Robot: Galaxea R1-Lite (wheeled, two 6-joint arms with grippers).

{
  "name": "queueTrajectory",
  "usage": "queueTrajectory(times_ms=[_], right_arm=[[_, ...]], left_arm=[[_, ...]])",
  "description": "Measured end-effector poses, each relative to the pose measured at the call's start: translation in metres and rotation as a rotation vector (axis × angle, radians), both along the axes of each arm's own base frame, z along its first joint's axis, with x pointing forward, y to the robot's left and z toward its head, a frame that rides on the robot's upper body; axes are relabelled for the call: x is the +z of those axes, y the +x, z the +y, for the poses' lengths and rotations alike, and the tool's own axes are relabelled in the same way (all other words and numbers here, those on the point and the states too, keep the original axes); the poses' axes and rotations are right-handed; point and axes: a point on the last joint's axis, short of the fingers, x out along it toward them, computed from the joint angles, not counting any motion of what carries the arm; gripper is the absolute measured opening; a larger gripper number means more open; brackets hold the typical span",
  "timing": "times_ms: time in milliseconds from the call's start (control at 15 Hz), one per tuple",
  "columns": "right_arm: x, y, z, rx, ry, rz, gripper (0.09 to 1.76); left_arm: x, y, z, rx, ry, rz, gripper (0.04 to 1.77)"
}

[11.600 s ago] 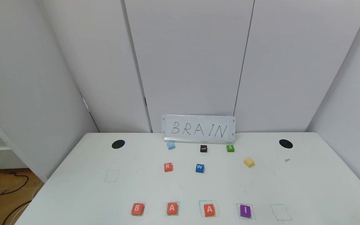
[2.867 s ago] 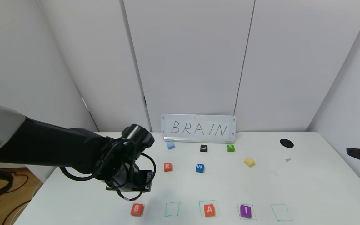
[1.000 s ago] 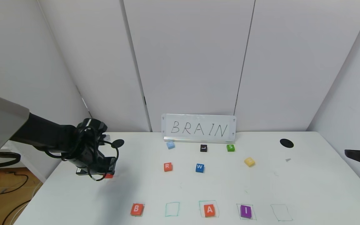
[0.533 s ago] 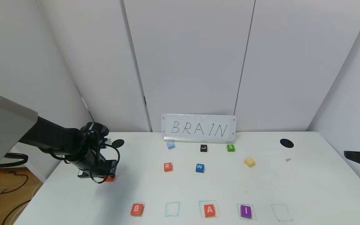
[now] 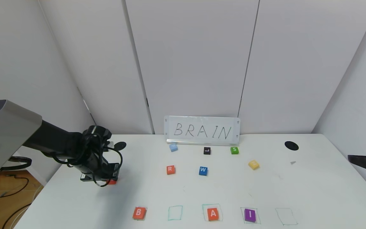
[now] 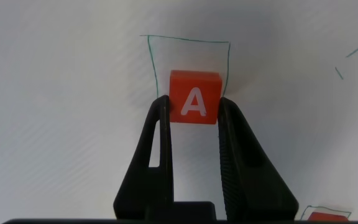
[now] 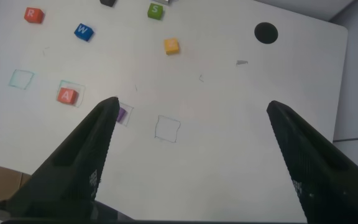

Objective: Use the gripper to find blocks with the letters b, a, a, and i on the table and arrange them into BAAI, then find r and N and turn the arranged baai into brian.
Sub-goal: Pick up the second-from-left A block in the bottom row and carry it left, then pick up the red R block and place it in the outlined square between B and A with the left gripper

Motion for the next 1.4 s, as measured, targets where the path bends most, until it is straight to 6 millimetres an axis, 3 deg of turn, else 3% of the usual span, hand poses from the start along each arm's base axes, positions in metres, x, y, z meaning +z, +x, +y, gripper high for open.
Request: queueTrajectory(times_ms=[400, 867, 1133, 1400], right_arm=[[-0.001, 0.001, 0.000, 0.001, -0.002, 0.004, 1.71], [-0.002, 0.000, 0.001, 0.005, -0.003, 0.006, 1.71], [-0.002, 0.000, 0.001, 0.008, -0.003, 0.009, 1.71], [-0.002, 0.000, 0.001, 0.009, -0.003, 0.008, 1.71]], left_arm=[[0.000, 0.002, 0.001, 0.000, 0.002, -0.011, 0.49], [0.004, -0.001, 0.001, -0.016, 0.002, -0.016, 1.17], [0.021, -0.004, -0.003, -0.019, -0.002, -0.054, 1.39], [0.050, -0.010, -0.027, 0.016, -0.046, -0.136, 1.52]])
